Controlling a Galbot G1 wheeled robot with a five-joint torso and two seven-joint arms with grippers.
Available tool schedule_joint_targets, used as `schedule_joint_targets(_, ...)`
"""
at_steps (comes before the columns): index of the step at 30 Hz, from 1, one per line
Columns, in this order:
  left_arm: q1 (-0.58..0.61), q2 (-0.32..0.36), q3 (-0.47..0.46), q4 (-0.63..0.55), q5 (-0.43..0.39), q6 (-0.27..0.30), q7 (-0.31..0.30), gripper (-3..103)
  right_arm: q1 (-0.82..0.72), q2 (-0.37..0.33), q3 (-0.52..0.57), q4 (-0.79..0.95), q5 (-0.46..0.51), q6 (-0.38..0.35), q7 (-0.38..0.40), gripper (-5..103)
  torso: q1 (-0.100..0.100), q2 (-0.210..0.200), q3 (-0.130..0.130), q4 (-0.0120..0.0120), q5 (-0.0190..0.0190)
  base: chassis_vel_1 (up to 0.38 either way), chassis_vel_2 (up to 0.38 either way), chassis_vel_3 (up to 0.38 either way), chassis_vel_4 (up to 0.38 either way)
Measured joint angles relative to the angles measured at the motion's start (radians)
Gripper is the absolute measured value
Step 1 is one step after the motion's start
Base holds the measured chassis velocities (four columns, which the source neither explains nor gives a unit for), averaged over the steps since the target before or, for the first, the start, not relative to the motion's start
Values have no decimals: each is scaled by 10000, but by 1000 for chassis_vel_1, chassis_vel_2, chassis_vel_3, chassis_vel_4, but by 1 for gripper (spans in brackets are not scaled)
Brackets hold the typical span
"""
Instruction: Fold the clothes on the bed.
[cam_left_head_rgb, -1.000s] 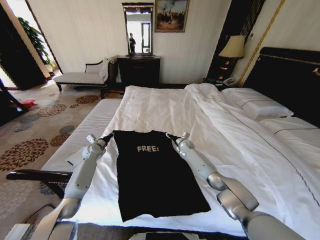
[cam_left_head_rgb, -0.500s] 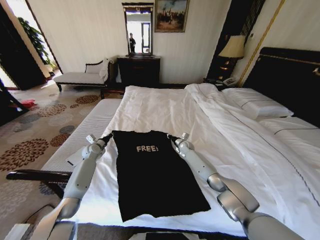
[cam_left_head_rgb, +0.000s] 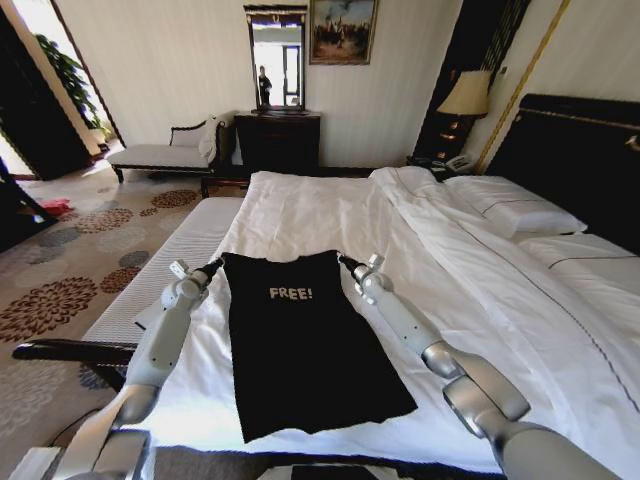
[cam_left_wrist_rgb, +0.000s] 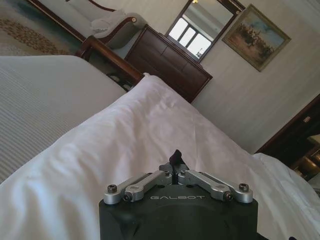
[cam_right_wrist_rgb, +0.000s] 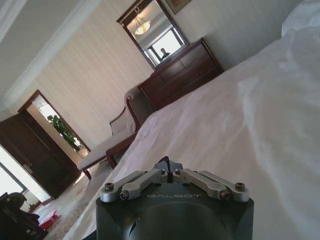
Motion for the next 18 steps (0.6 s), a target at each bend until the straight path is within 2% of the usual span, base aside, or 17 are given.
schedule_joint_targets(5,-704,96,308,299,-35,-55,27,0,302,-199,1,115,235,149,-8,0,1,0,-1,-5,3,0,0,0,0)
schedule_joint_targets(9,-711,166,401,179,-84,-65,51,0,247,-358,-5,372,292,179,34,0,2,0,0,-4,0,0,0,0,0)
schedule_joint_targets(12,-88,468,357,-693,-361,-54,55,0,-316,-964,-22,1426,531,105,456,0,2,-1,0,0,0,0,0,0,0)
schedule_joint_targets(13,-88,468,357,-693,-361,-54,55,0,-316,-964,-22,1426,531,105,456,0,2,-1,0,0,0,0,0,0,0)
schedule_joint_targets(15,441,749,259,-1450,-591,-22,53,0,-748,-1438,-37,2207,698,-23,790,0,3,-1,1,0,0,0,0,0,0)
schedule_joint_targets(17,1424,1371,64,-2863,-1028,6,52,0,-1566,-2353,-66,3857,1053,-314,1454,0,0,0,-2,-9,1,0,0,0,0)
schedule_joint_targets(18,1424,1371,64,-2863,-1028,6,52,0,-1566,-2353,-66,3857,1053,-314,1454,0,0,0,-2,-9,1,0,0,0,0)
